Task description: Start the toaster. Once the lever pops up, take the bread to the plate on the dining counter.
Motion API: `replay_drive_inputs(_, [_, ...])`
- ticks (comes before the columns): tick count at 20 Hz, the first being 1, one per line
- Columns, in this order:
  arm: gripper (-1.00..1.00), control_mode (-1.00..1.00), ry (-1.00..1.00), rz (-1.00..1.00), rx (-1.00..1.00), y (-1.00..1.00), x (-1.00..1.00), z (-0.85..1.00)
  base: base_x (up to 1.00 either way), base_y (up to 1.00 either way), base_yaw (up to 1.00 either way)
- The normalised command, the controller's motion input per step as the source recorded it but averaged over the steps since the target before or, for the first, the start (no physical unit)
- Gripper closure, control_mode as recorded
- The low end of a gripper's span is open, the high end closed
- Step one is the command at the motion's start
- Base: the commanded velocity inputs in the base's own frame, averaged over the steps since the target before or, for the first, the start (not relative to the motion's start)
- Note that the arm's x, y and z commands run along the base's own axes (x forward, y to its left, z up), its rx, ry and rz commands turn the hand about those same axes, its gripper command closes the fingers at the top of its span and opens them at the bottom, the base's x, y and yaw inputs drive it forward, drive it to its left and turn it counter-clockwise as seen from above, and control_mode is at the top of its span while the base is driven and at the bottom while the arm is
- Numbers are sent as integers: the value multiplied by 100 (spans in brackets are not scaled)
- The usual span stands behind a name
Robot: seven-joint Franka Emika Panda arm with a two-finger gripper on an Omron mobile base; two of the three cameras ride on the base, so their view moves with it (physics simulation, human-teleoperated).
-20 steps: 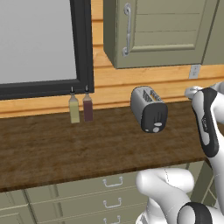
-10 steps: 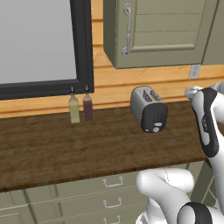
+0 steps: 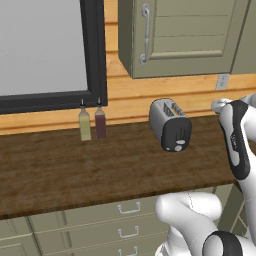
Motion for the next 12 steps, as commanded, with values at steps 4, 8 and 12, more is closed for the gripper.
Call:
replay_drive_inputs(4, [-100, -100, 0, 0, 0, 0, 0, 0, 0, 0, 0])
replay_drive_inputs(8, [-100, -100, 0, 0, 0, 0, 0, 0, 0, 0, 0])
replay_drive_inputs(12, [-100, -100, 0, 0, 0, 0, 0, 0, 0, 0, 0])
